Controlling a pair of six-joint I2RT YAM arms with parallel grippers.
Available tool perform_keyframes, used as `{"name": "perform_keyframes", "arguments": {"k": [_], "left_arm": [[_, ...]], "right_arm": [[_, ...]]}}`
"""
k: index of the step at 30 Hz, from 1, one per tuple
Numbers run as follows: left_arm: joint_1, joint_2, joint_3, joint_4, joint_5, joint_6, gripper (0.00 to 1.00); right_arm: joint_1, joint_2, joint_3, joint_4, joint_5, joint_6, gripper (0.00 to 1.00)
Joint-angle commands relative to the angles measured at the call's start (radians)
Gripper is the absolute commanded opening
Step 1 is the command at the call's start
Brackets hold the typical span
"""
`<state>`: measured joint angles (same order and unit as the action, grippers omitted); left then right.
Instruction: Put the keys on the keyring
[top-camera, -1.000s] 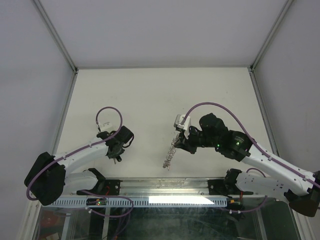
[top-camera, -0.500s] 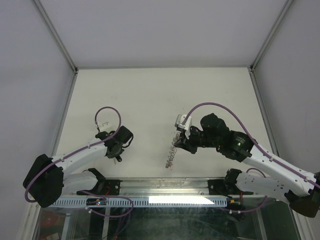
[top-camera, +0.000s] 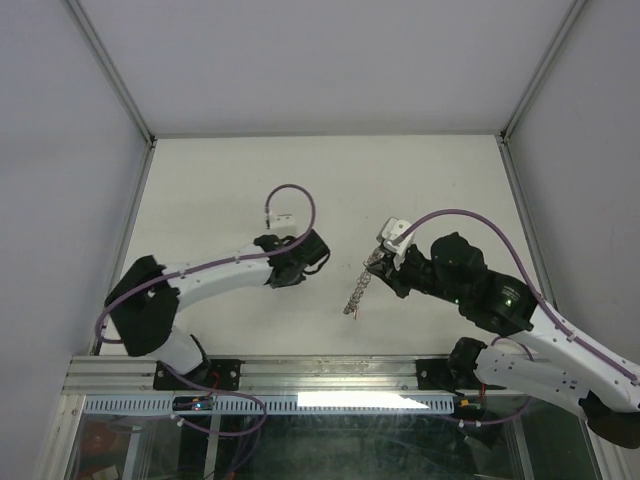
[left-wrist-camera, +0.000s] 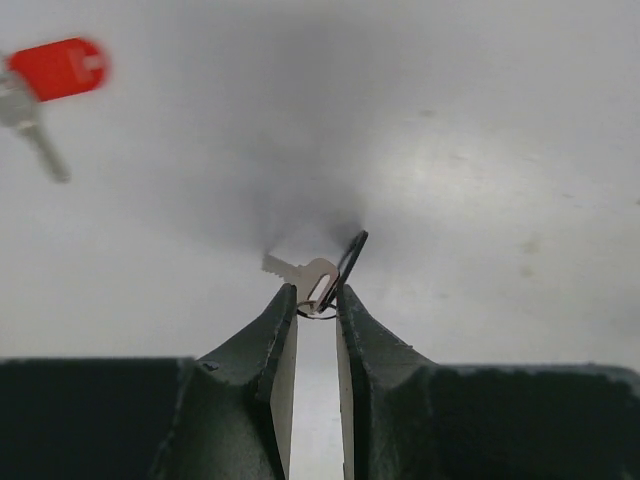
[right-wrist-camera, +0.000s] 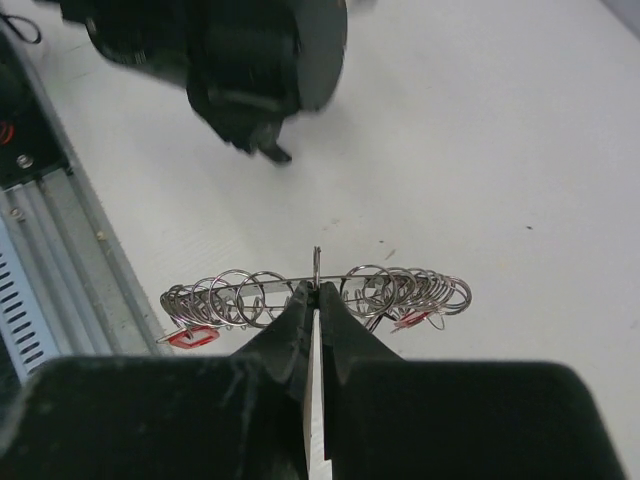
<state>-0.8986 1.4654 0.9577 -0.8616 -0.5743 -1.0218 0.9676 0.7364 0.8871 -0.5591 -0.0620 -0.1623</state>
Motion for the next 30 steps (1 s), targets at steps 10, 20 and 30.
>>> {"name": "perform_keyframes", "arguments": {"k": [10,20,30], "left_arm": [[-0.181,0.480,0.445,0.261,0.172,0.236,0.24],[-0.181,0.429,0.422,0.330,0.162,0.321,0.55],[-0.181,0.142,0.194,0.459,0.081,0.537,0.68]], "right_arm": [[0.003,-0.175,0.129,-0.043,0.375,0.053,0.00],[0.003,-0.170,0.163,-0.157,0.377,0.055,0.00],[0.003,-0.147,0.138,-0.189,0.191,-0.005,0.00]]}}
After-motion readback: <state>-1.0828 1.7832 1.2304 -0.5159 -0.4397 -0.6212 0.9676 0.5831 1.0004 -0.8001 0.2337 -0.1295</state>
